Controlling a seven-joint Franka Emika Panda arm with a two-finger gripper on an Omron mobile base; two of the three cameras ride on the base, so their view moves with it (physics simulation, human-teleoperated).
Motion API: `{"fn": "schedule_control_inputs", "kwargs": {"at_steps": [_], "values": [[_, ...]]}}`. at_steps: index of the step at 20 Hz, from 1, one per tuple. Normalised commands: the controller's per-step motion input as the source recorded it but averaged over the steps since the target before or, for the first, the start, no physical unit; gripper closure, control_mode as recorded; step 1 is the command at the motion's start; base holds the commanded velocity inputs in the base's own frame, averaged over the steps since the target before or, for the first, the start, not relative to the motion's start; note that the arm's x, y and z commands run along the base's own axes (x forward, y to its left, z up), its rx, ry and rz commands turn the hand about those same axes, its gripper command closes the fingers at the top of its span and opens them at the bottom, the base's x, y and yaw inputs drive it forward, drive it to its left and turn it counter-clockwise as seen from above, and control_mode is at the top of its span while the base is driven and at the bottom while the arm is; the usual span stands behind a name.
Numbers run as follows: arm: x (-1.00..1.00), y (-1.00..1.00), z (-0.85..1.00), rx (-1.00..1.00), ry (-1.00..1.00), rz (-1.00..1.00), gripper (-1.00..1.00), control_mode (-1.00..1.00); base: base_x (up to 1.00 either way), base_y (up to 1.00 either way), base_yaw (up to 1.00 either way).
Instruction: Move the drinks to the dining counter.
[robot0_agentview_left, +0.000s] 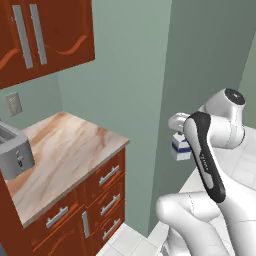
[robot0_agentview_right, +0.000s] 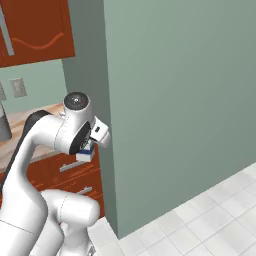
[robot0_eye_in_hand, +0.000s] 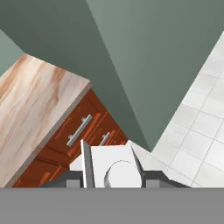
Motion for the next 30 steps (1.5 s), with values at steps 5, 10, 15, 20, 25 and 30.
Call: {"fn": "schedule_control_inputs", "kwargs": {"at_steps": [5, 10, 15, 20, 25, 30], "values": [[0.00, 0.00, 0.00, 0.00, 0.00, 0.00, 1.00, 1.00, 0.00, 0.00, -1.00], [0.00, 0.00, 0.00, 0.00, 0.00, 0.00, 1.00, 1.00, 0.00, 0.00, -1.00], [0.00, 0.00, 0.00, 0.00, 0.00, 0.00, 1.00, 1.00, 0.00, -0.03, -0.98], [0.00, 0.00, 0.00, 0.00, 0.00, 0.00, 1.00, 1.00, 0.18, -0.10, -0.85], [0.00, 0.00, 0.00, 0.00, 0.00, 0.00, 1.00, 1.00, 0.72, -0.01, -0.66], [0.00, 0.00, 0.00, 0.00, 0.00, 0.00, 1.00, 1.00, 1.00, 0.00, -0.54]]}}
